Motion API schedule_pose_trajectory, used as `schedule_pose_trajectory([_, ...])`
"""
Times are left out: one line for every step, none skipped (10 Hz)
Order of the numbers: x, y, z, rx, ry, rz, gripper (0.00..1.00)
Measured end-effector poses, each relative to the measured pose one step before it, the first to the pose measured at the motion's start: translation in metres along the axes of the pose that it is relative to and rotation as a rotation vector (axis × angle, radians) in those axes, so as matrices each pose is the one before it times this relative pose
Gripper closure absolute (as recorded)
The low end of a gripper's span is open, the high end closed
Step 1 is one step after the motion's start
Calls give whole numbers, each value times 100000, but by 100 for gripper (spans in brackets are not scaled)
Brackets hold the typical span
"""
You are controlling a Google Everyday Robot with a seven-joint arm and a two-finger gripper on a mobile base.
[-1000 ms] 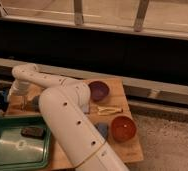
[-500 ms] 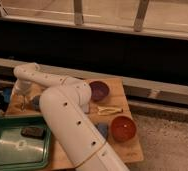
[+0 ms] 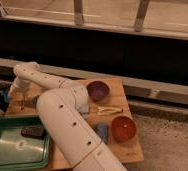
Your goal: Place fork in red bowl
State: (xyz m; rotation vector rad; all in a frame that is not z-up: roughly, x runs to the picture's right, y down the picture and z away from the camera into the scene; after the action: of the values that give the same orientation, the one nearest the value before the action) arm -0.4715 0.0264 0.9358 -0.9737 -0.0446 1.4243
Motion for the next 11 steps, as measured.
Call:
schedule_pose_trajectory([-75, -136, 234, -852, 29, 299, 35])
schedule_pose_trajectory([7, -299, 118, -576, 81, 690, 35])
schedule_pose_trajectory([76, -159, 108, -345, 217, 515, 35])
schedule_pose_trajectory([199, -266, 215, -551, 429, 744, 35])
schedule_pose_trajectory([91, -166, 100, -364, 198, 379, 35])
schedule_pose_trajectory([5, 21, 33, -118, -74, 175, 35])
schedule_pose_trajectory([96, -4, -73, 103, 258, 49, 35])
schedule_pose_trajectory([110, -70, -15, 165, 311, 87, 35])
schedule_pose_trajectory([21, 41, -39, 37, 57, -43, 35])
schedule_pose_trajectory([7, 19, -11, 11, 27, -19, 39])
schedule_pose_trajectory([7, -28, 33, -54, 93, 44, 48])
